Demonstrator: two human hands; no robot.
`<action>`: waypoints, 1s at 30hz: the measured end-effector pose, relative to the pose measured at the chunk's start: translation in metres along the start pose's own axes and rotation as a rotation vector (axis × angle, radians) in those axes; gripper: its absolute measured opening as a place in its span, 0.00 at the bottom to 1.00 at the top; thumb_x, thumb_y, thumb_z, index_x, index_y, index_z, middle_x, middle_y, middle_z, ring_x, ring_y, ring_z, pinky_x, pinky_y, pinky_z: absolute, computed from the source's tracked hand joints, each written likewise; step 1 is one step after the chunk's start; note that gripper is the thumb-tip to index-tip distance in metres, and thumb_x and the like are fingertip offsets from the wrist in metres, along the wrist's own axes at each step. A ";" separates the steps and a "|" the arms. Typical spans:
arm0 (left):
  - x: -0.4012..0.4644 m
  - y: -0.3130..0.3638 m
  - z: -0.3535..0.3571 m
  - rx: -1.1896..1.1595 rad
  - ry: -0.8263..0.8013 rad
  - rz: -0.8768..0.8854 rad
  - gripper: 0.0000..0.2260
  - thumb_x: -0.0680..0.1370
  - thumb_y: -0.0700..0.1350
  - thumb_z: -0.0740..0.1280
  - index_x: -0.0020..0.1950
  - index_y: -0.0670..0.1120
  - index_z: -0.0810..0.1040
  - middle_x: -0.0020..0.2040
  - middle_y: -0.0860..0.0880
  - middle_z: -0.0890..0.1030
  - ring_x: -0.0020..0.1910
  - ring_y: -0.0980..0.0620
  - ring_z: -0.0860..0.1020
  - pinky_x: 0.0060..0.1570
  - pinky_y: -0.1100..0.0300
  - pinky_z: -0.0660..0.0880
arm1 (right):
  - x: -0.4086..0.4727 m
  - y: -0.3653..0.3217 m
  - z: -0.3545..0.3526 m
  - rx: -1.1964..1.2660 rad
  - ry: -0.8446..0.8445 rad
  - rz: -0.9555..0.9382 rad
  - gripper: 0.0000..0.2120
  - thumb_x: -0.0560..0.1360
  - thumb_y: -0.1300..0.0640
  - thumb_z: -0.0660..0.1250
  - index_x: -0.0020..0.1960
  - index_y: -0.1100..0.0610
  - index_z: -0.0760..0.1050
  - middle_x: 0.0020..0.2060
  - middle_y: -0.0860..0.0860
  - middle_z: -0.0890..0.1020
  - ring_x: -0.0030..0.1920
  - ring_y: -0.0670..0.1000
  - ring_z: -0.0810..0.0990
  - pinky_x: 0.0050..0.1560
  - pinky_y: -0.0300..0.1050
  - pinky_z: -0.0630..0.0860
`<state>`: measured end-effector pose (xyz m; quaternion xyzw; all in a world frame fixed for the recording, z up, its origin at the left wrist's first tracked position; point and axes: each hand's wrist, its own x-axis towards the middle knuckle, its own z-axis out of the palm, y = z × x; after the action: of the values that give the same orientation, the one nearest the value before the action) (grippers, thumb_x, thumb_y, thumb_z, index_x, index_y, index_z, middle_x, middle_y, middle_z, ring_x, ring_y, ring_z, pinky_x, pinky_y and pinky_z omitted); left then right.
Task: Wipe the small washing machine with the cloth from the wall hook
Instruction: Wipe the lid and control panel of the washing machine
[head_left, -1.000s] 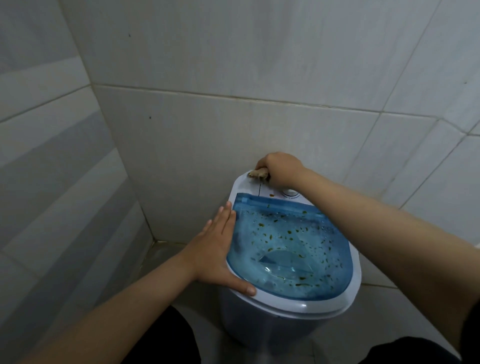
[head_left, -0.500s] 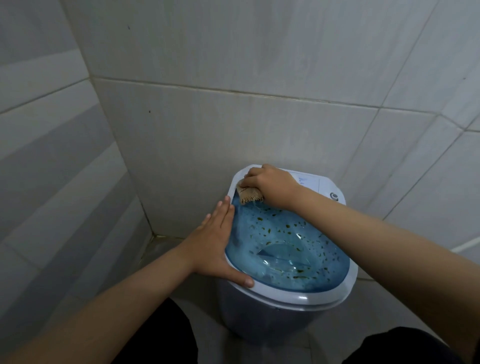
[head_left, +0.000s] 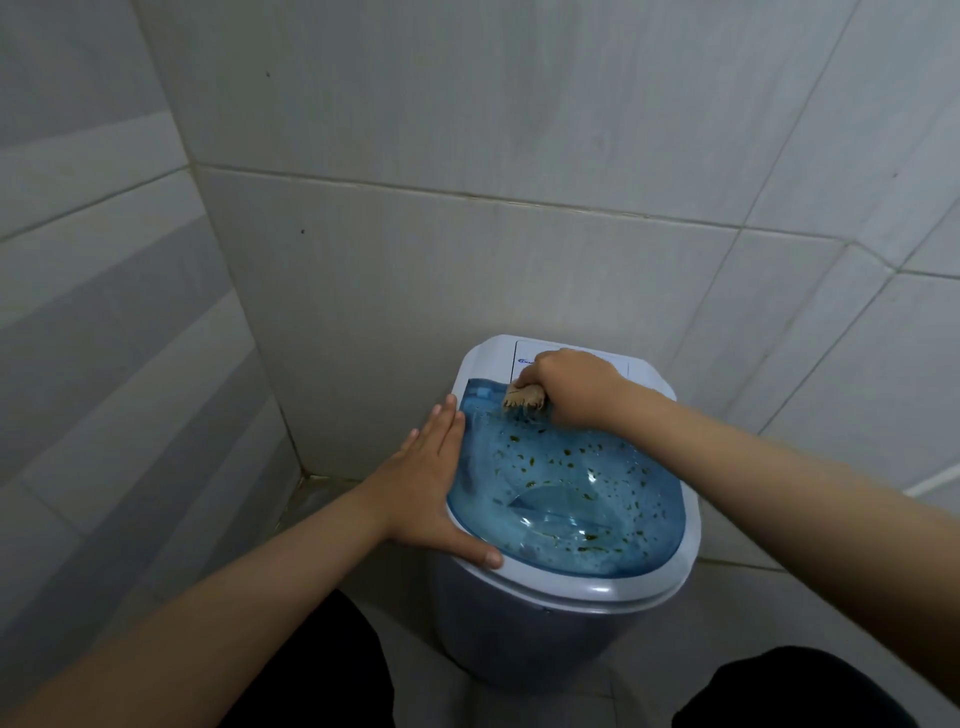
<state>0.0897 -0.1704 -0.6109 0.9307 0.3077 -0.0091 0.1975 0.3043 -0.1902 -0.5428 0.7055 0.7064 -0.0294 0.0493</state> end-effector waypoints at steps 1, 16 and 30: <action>0.000 0.000 0.000 0.000 -0.001 0.002 0.68 0.53 0.78 0.66 0.75 0.44 0.30 0.74 0.50 0.25 0.73 0.52 0.28 0.74 0.50 0.37 | 0.001 0.005 -0.010 0.033 -0.053 0.025 0.15 0.70 0.62 0.65 0.55 0.52 0.79 0.48 0.51 0.82 0.48 0.55 0.78 0.39 0.44 0.74; 0.002 -0.002 0.000 -0.015 -0.001 0.019 0.68 0.53 0.76 0.67 0.74 0.45 0.29 0.73 0.52 0.24 0.72 0.54 0.27 0.75 0.50 0.38 | 0.050 0.011 0.016 -0.093 0.323 0.093 0.16 0.72 0.67 0.63 0.60 0.60 0.73 0.54 0.58 0.77 0.51 0.60 0.76 0.42 0.49 0.72; 0.002 0.001 0.000 -0.021 0.027 0.015 0.69 0.52 0.76 0.69 0.74 0.47 0.29 0.74 0.51 0.27 0.74 0.51 0.30 0.74 0.49 0.38 | 0.061 -0.029 0.011 -0.154 0.210 -0.179 0.16 0.76 0.64 0.60 0.62 0.55 0.74 0.58 0.54 0.77 0.55 0.58 0.76 0.52 0.46 0.72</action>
<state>0.0920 -0.1698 -0.6109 0.9309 0.3034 0.0084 0.2034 0.2761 -0.1309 -0.5611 0.6331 0.7678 0.0947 0.0261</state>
